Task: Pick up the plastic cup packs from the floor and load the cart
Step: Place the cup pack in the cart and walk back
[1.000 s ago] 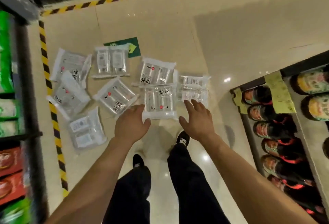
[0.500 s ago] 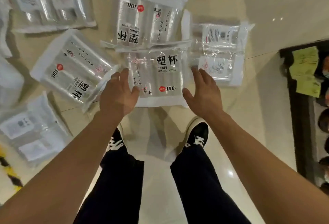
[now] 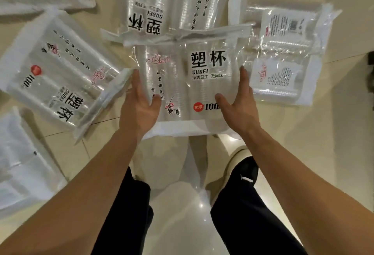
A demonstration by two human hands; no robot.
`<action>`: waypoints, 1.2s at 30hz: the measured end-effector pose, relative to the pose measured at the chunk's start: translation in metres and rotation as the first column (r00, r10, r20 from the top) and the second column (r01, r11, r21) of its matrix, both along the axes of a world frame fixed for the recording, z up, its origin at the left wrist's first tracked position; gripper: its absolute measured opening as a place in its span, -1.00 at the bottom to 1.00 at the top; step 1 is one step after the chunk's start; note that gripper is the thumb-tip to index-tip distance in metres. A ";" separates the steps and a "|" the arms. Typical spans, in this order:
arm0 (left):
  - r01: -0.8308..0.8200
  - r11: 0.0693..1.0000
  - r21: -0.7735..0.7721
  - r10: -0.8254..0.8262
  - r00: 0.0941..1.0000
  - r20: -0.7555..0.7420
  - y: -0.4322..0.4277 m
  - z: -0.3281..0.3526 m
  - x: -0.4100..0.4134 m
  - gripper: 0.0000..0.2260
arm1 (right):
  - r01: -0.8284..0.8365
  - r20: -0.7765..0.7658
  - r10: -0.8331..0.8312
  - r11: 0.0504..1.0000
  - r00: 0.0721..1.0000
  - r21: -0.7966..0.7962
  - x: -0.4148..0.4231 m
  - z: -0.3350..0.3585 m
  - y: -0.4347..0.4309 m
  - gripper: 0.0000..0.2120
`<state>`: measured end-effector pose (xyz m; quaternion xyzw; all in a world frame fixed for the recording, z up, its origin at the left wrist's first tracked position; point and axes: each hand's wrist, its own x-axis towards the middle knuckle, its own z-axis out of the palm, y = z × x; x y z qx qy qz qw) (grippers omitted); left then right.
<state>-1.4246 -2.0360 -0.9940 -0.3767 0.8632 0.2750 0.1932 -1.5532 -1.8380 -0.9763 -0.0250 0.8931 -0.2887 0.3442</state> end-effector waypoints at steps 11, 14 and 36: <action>-0.189 0.982 0.023 0.187 0.933 -0.306 -0.035 0.340 -0.085 -0.30 | -0.028 -0.230 -0.005 0.990 0.973 -0.139 -0.088 0.324 -0.031 -0.23; -0.159 0.981 -0.112 0.106 0.921 -0.376 -0.050 0.459 -0.110 -0.33 | -0.054 -0.323 -0.005 0.984 0.946 -0.172 -0.111 0.444 -0.038 -0.25; 0.089 0.937 -0.337 -0.293 0.726 -0.623 0.016 0.966 -0.103 -0.34 | 0.019 -0.697 -0.168 0.976 0.697 -0.217 -0.024 0.965 0.067 -0.21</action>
